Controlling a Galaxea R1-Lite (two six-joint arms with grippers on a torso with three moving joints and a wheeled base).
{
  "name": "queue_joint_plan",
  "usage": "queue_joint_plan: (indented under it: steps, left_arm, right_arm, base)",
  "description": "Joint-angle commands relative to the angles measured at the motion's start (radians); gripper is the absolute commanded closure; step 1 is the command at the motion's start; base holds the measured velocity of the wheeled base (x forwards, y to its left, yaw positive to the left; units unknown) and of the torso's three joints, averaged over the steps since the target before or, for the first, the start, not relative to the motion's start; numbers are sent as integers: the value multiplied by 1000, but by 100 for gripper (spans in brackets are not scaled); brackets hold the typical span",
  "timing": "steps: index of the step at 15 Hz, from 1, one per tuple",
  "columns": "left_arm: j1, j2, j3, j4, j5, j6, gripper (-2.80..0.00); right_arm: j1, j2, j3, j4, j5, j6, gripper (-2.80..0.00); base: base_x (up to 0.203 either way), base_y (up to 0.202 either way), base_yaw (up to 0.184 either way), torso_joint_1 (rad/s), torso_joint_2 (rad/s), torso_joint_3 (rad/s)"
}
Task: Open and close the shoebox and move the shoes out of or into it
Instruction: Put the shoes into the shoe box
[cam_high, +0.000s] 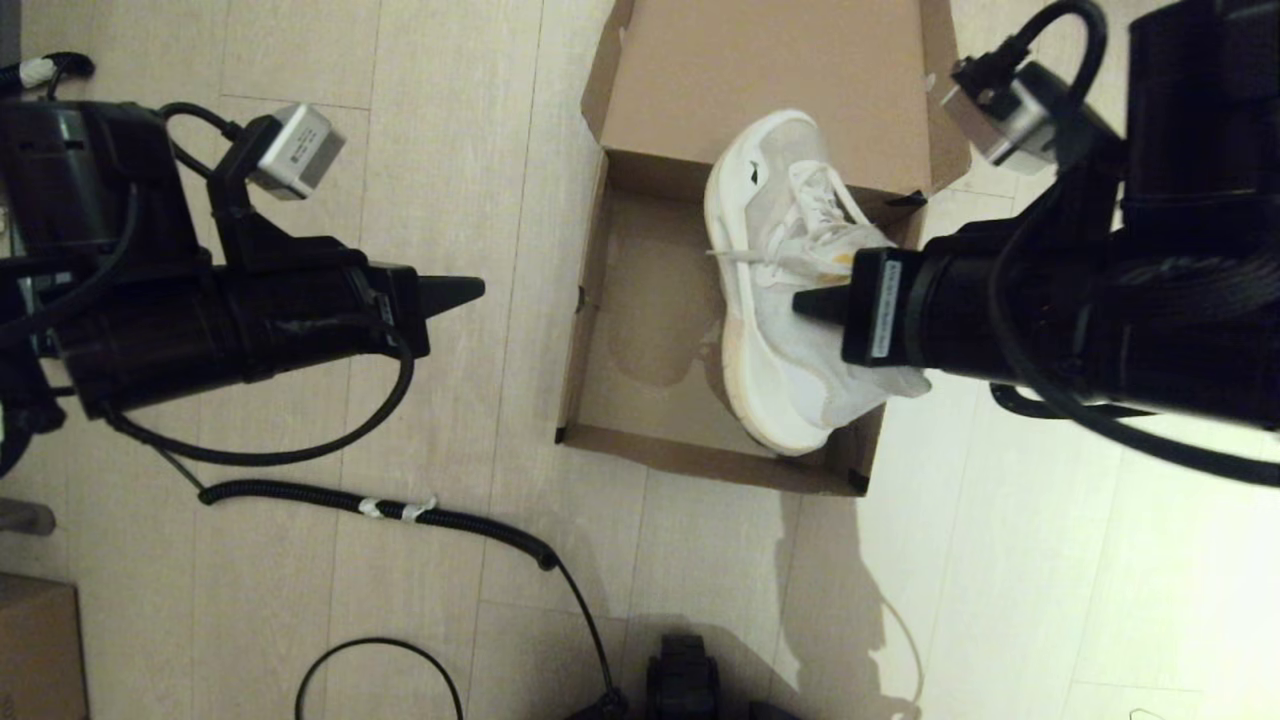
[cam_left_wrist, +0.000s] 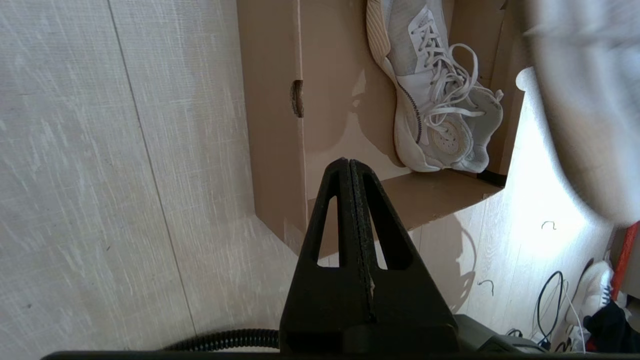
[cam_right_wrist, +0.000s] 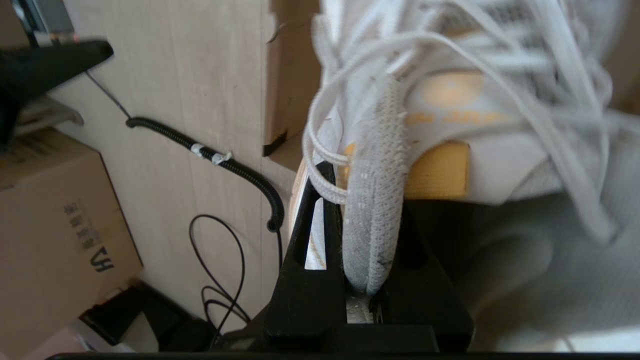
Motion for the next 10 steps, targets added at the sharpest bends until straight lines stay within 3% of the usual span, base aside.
queue_joint_plan:
  steps: [1, 4, 10]
  left_arm:
    - [2, -1, 1, -2, -2, 1, 0]
    - [17, -4, 1, -2, -2, -1, 0]
    - [24, -22, 14, -1, -3, -2, 0]
  right_arm:
    - [19, 85, 18, -56, -1, -7, 0]
    - [42, 157, 29, -130, -4, -24, 0]
    - [-2, 245, 34, -323, -13, -171, 0]
  base:
    - [0, 0, 0, 0, 0, 0]
    - [0, 0, 0, 0, 0, 0]
    - [0, 0, 0, 0, 0, 0]
